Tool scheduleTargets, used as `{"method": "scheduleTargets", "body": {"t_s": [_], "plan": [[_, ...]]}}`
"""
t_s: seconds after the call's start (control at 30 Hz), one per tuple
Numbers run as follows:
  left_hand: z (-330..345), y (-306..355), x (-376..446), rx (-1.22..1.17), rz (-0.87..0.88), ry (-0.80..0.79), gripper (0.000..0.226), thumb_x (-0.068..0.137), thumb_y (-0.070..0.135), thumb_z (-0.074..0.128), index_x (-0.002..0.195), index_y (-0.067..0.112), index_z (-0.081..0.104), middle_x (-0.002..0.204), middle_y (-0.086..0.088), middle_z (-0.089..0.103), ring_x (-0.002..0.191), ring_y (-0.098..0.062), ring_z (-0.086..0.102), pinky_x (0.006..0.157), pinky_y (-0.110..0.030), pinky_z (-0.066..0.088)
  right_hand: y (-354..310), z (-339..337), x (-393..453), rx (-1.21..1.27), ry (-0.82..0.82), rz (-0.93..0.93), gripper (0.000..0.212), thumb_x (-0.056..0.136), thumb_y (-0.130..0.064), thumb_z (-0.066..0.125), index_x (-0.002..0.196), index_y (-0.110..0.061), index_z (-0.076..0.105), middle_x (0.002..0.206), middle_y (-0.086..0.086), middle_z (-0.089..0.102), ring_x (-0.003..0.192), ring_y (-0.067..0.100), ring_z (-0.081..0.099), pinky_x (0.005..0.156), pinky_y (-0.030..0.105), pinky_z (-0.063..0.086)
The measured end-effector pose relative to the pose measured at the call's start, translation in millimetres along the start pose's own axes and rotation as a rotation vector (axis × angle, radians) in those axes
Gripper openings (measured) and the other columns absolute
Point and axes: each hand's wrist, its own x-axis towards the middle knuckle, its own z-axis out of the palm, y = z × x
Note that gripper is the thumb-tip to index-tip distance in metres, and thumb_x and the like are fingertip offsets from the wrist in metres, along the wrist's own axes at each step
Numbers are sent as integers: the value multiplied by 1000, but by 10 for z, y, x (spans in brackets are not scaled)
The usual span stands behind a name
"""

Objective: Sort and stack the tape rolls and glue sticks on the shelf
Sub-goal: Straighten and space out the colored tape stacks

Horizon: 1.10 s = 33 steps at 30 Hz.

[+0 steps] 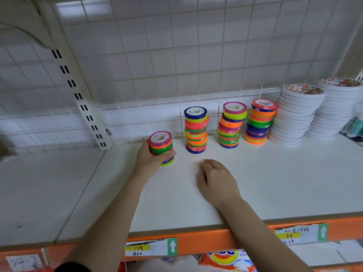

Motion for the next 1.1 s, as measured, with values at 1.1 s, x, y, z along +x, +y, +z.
{"method": "scheduleTargets", "body": {"t_s": [1.1], "plan": [[257, 100, -20, -54, 50, 268, 55, 71, 31, 79, 115, 20, 49, 106, 5, 57, 91, -11, 57, 67, -15, 46, -32, -20, -10, -10, 14, 12, 42, 98, -28, 34, 136, -13, 45, 143, 0, 43, 131, 15, 37, 106, 19, 24]]}}
